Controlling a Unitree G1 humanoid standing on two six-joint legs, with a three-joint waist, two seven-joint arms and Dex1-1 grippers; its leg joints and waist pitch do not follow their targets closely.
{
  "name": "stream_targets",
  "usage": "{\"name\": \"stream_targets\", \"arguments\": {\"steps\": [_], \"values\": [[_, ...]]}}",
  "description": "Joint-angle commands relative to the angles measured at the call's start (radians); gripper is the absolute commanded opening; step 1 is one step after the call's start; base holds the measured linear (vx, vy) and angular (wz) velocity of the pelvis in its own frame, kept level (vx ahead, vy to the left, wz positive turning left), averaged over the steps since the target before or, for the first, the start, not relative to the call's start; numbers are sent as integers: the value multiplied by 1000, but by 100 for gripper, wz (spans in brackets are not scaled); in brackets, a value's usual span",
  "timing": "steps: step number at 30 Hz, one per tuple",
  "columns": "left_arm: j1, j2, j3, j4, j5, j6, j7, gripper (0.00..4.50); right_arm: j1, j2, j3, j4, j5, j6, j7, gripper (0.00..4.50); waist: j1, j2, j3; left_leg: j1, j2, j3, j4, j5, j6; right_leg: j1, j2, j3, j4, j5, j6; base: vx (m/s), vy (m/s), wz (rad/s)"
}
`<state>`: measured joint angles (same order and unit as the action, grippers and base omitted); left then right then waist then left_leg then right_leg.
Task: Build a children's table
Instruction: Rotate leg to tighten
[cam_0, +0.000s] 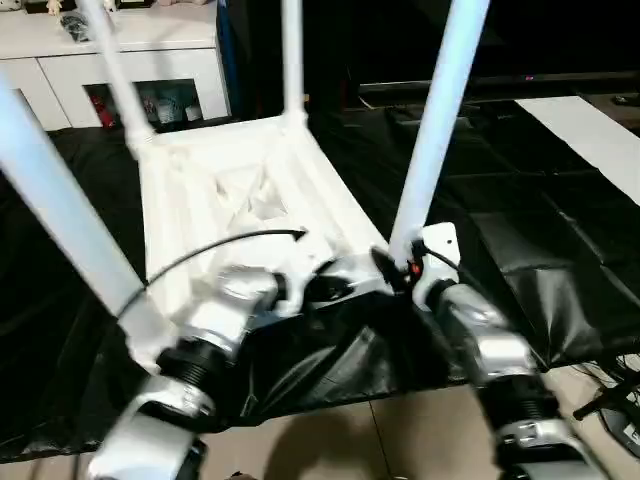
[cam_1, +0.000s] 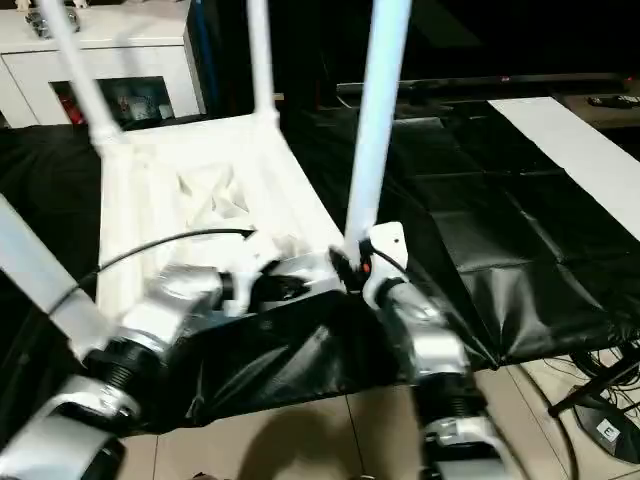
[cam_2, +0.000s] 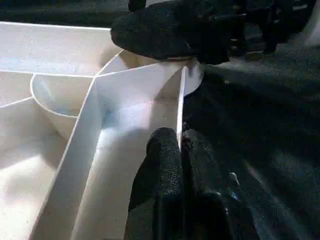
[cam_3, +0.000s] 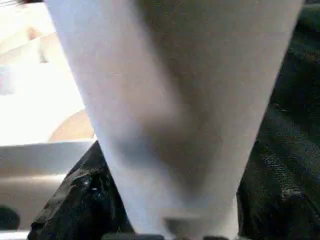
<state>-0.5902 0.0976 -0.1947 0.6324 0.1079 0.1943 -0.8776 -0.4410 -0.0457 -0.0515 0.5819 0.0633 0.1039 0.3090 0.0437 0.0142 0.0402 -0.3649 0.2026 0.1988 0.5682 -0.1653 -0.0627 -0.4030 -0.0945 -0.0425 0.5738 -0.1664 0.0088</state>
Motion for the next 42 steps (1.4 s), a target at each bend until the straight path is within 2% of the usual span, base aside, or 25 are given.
{"name": "stream_targets", "arguments": {"steps": [1,2,4,6,8,11,13,14,18,23,24,26,28,29,32,38,40,42], "values": [[21,-72,-23,-10,-42,8,17,0,27,44,69,17,-47,10,-3,261,-3,-18,-43,18,14,-23,-76,-433,5,9,-40,16,-106,-611,-70,0,0,0],[22,-72,-24,-17,-42,10,20,0,28,44,65,14,-48,-3,-19,296,-2,-17,-43,17,15,-23,-77,-432,6,9,-41,17,-105,-603,-71,0,0,0],[24,-65,-27,-24,-42,8,17,0,27,39,49,9,-40,-19,-32,296,-3,-17,-45,14,16,-22,-78,-422,6,11,-40,18,-101,-572,-78,0,0,0],[25,-59,-26,-29,-43,7,13,0,27,34,41,6,-32,-23,-29,337,-3,-15,-47,13,16,-20,-78,-413,9,12,-39,21,-98,-538,-88,0,0,0],[24,-44,-20,-35,-48,5,-2,0,22,11,35,4,-18,-37,8,340,-2,-16,-47,11,16,-19,-77,-407,13,14,-38,22,-95,-515,-95,0,0,0],[18,-15,-15,-30,-54,-12,-43,0,11,-35,40,-6,16,-46,125,369,2,-17,-49,6,18,-17,-76,-374,27,21,-39,24,-89,-456,-112,0,0,0],[11,5,-17,-23,-58,-28,-80,0,10,-69,64,-15,25,-45,224,369,4,-18,-50,5,18,-14,-74,-357,36,23,-39,25,-85,-423,-126,0,0,0],[0,27,-21,-12,-63,-44,-123,0,12,-106,99,-23,26,-46,327,369,6,-18,-52,1,18,-12,-71,-332,46,28,-39,26,-81,-389,-142,0,0,0],[-27,68,-31,13,-76,-76,-230,0,16,-163,143,-45,57,-29,521,369,13,-18,-54,2,19,-9,-66,-293,65,32,-40,26,-74,-342,-170,0,0,0],[-62,109,-51,54,-96,-129,-391,0,10,-260,226,-55,87,26,819,369,29,-12,-60,2,27,-5,-61,-215,81,42,-33,20,-52,-193,-227,0,0,0],[-69,111,-52,63,-94,-132,-397,0,6,-273,237,-46,77,21,843,369,31,-12,-62,2,28,-4,-58,-204,87,43,-33,19,-45,-152,-246,0,0,0],[-75,114,-53,73,-96,-136,-405,0,1,-283,247,-35,69,12,867,369,37,-13,-63,5,28,-2,-55,-197,90,42,-35,20,-43,-125,-262,0,0,0],[-88,116,-55,92,-99,-145,-422,0,-13,-295,253,-17,66,5,905,369,41,-13,-62,6,27,-1,-55,-203,91,42,-37,21,-44,-134,-269,0,0,0],[-101,118,-55,115,-101,-156,-450,0,-27,-303,254,-7,72,12,943,345,45,-15,-60,8,26,0,-55,-221,85,42,-38,21,-47,-174,-265,0,0,0],[-118,121,-56,148,-101,-178,-486,0,-43,-314,266,0,76,20,992,345,51,-16,-59,9,28,-2,-57,-233,72,42,-41,22,-51,-217,-250,0,0,0],[-137,123,-60,181,-100,-193,-516,0,-66,-318,286,28,68,14,1045,280,55,-13,-61,10,29,-2,-56,-221,72,43,-41,21,-44,-170,-268,0,0,0],[-142,121,-58,194,-98,-201,-520,0,-71,-314,285,37,66,8,1049,273,57,-11,-61,10,29,-3,-56,-222,72,43,-42,21,-44,-174,-269,0,0,0],[-146,119,-54,209,-95,-211,-525,0,-72,-309,282,40,68,7,1053,264,57,-13,-61,10,28,-3,-55,-223,69,44,-42,20,-46,-181,-268,0,0,0]]}}
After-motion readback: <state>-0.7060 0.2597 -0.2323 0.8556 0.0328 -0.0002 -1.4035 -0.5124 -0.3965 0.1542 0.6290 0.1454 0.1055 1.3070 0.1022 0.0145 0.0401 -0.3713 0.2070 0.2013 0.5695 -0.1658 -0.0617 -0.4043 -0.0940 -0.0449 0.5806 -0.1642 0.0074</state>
